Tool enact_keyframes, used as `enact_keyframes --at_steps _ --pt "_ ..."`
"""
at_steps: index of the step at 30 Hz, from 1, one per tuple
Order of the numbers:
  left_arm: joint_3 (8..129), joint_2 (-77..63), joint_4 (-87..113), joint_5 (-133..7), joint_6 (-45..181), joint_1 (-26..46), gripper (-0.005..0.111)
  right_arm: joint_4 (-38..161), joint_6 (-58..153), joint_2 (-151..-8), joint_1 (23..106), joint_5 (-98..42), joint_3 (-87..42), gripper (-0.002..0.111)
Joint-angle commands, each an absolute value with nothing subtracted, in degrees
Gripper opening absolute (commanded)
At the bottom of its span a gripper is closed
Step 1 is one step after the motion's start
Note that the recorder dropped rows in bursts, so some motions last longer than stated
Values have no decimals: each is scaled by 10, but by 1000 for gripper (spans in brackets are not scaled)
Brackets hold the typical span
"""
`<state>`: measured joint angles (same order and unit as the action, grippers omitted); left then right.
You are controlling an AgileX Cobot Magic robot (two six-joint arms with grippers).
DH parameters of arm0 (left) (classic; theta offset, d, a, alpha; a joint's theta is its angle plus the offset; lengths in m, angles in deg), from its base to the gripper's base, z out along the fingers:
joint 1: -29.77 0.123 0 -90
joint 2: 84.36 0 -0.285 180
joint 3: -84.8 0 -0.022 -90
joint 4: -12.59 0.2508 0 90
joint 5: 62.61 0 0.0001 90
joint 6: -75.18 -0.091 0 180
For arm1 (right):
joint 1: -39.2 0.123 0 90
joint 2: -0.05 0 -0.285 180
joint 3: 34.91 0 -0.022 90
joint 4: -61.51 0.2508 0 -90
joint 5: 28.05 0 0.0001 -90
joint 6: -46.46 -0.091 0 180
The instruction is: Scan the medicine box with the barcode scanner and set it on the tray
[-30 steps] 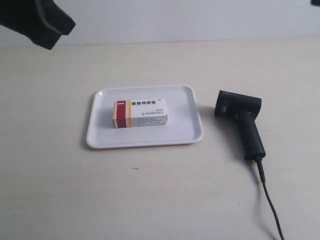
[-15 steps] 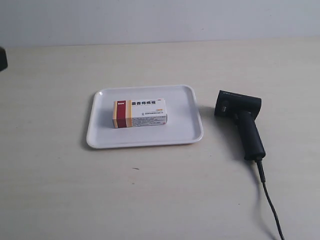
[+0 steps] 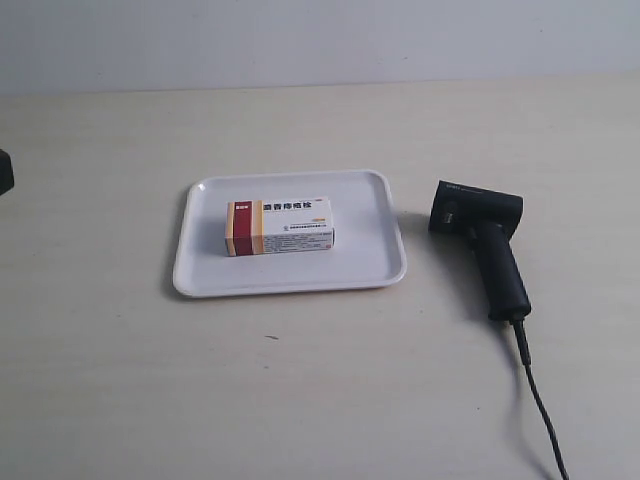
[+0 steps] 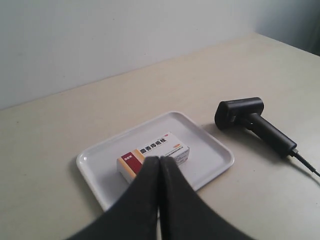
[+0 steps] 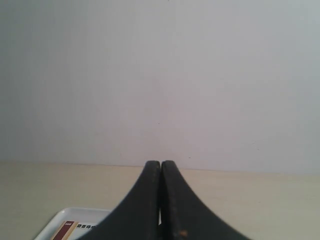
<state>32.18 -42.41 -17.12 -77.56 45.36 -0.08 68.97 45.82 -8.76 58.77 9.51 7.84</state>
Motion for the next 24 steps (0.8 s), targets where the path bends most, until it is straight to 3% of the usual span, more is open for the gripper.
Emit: enact_keyframes --at_steps 1,9,14,19,22,24 --pt "319 -428 -173 -770 455 -3 0 690 459 -86 585 97 84 0" --pt "319 -428 -173 -770 456 -3 0 690 459 -86 585 97 84 0" --pt "319 -509 -73 -747 437 15 0 690 459 -86 585 97 84 0" --pt "319 -624 -51 -754 459 135 0 690 459 -86 585 96 84 0" --pt "318 -726 -42 -816 457 248 0 690 459 -86 585 96 84 0" --pt "305 -764 -43 -864 489 278 0 690 459 -86 585 96 84 0"
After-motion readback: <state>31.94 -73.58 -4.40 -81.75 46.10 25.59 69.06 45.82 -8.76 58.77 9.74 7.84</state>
